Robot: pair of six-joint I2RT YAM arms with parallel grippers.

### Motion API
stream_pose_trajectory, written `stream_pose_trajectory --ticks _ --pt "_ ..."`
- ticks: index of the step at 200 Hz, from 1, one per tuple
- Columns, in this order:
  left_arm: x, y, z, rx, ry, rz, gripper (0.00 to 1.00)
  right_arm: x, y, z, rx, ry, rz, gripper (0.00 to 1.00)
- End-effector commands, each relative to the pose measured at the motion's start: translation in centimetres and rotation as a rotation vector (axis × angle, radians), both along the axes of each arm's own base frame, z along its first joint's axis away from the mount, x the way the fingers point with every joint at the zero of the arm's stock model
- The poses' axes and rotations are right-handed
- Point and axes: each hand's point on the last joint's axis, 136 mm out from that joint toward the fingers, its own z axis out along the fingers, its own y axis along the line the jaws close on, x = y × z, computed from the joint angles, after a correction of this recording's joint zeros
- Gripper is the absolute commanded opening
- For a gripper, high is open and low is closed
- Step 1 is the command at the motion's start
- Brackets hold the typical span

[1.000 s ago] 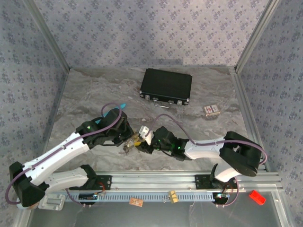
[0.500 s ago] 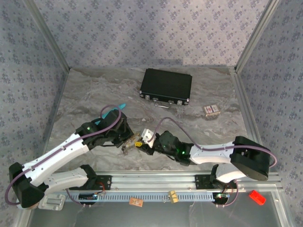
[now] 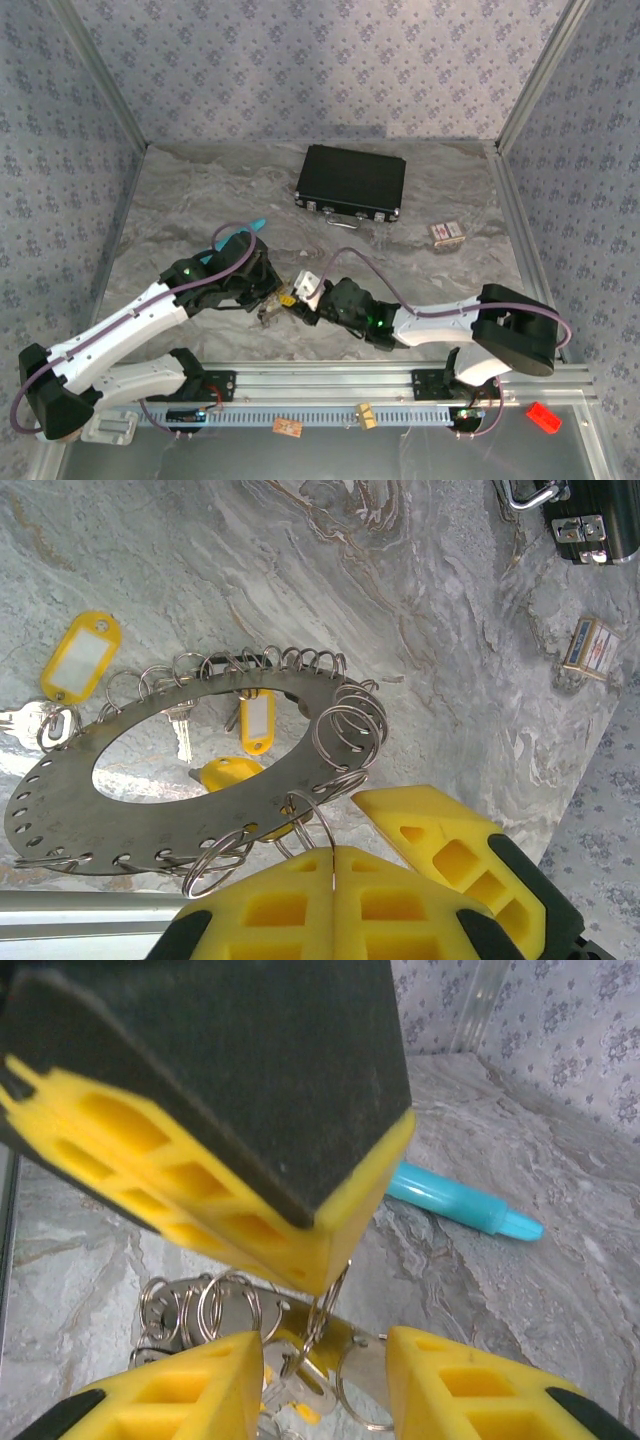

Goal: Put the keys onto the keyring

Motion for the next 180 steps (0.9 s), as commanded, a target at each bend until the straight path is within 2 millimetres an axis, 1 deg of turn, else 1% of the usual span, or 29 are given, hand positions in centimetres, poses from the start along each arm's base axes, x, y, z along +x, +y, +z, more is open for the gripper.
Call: stream_pose_trajectory --ticks 1,16,30,49,75,90,103,109,116,123,131,141,147,155,165,169,180 --pt "0.1 0.0 0.7 -0.036 -0.006 0.022 0.00 0.3 1.0 1.8 0.067 -0.006 -0.006 0.36" --pt "0.1 0.0 0.7 -0.036 -0.007 0.022 0.00 0.4 1.2 1.7 0.066 -0.007 -0.010 0.32" --pt "0.1 0.0 0.7 -0.036 -0.005 0.024 0.00 0.6 1.3 1.6 0.060 -0.007 -0.017 0.26" --pt "0.1 0.0 0.7 -0.037 -0.006 0.023 0.00 0.9 1.4 1.2 0.051 -0.006 -0.026 0.15" --pt "0.2 0.1 0.8 -0.034 -0.012 0.023 0.00 1.2 1.3 1.2 0.054 -0.005 -0.038 0.00" --pt "0.4 0.5 1.2 -0.018 -0.045 0.020 0.00 1.3 1.1 1.3 0.054 -0.007 -0.044 0.00" --pt "1.0 1.4 2.0 0.021 -0.124 0.015 0.00 1.3 0.8 1.2 0.046 -0.004 -0.039 0.00" --pt "1.5 2.0 2.6 0.049 -0.177 0.013 0.15 1.4 0.7 1.2 0.041 0.000 -0.036 0.00" --pt "2.1 2.7 3.4 0.088 -0.249 -0.002 0.29 1.3 0.5 1.2 0.033 0.002 -0.026 0.00" --pt "2.8 3.7 4.3 0.145 -0.337 -0.016 0.37 1.2 0.4 1.1 0.020 0.004 -0.008 0.00" --pt "3.6 4.4 5.4 0.210 -0.446 -0.052 0.44 0.9 0.3 1.2 0.006 0.006 0.019 0.00" --pt "4.2 5.0 6.4 0.289 -0.567 -0.113 0.50 0.7 0.0 1.1 -0.021 0.016 0.055 0.00" --pt "4.7 4.7 7.3 0.319 -0.660 -0.166 0.52 0.5 -0.2 0.9 -0.046 0.024 0.078 0.00" --pt "4.9 4.2 7.7 0.367 -0.758 -0.262 0.52 0.2 -0.5 0.6 -0.080 0.033 0.118 0.00" --pt "4.8 3.4 7.9 0.404 -0.860 -0.372 0.52 0.0 -0.9 0.4 -0.117 0.039 0.153 0.00" --pt "4.6 3.0 7.9 0.421 -0.905 -0.433 0.52 -0.1 -1.2 -0.1 -0.145 0.051 0.163 0.00" --pt "4.0 2.2 7.3 0.467 -1.001 -0.581 0.51 -0.2 -1.8 -0.3 -0.177 0.069 0.202 0.00"
